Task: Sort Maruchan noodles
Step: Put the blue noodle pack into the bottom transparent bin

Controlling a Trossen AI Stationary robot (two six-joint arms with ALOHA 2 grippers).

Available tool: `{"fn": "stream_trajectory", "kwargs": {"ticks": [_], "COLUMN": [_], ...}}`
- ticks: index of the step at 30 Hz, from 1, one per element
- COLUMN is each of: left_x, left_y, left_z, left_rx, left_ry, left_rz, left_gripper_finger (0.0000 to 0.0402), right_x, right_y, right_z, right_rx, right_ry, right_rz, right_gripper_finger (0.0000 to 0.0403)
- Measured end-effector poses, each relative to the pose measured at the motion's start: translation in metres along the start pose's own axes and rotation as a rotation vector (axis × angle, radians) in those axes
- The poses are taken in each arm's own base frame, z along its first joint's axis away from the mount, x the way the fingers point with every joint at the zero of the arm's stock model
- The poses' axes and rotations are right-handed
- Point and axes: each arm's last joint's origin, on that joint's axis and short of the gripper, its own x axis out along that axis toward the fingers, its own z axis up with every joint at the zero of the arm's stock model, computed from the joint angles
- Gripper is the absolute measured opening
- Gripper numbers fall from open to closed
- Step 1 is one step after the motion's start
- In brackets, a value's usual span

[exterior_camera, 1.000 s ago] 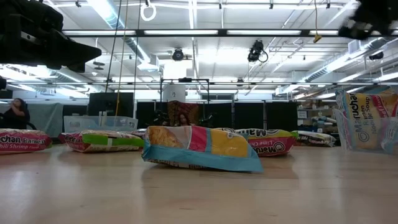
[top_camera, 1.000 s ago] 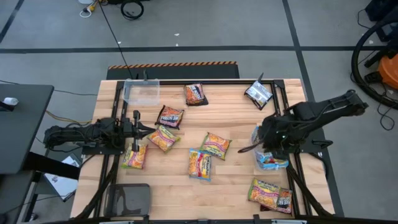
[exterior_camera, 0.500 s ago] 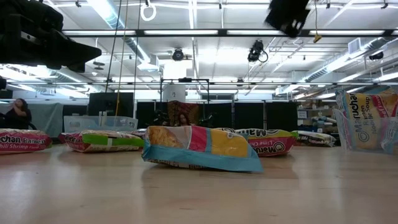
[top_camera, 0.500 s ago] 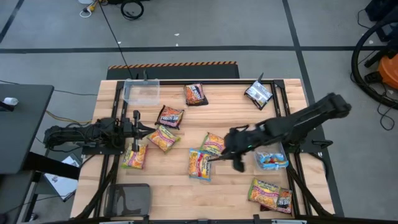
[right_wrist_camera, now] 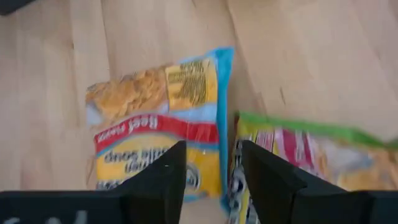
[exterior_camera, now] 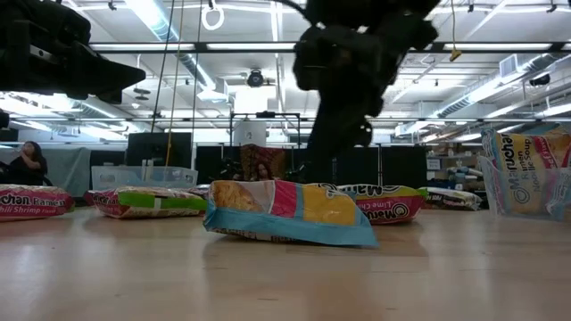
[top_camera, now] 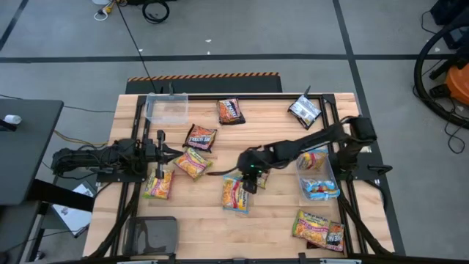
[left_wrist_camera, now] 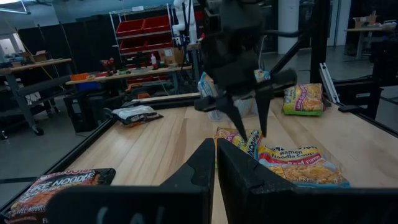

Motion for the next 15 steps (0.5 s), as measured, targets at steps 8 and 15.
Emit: {"fn": "stream_trajectory", "kwargs": {"ticks": [8,15], "left_x": [0.000,0.000], "left_y": [0.000,0.000], "left_z": [0.000,0.000], "left_rx": [0.000,0.000], "left_ry": [0.000,-0.001], "left_rz": [0.000,0.000], "left_gripper_finger": [0.0025,0.0025], "right_x": [0.032,0.044], "right_y": [-0.006,-0.026], "right_z": [0.029,0.027], "right_rx": [-0.140,-0.132], "right_ry": [0.052,0.174], "right_rz": [0.052,0.080], "right_gripper_finger": [0.0186,0.0181]}}
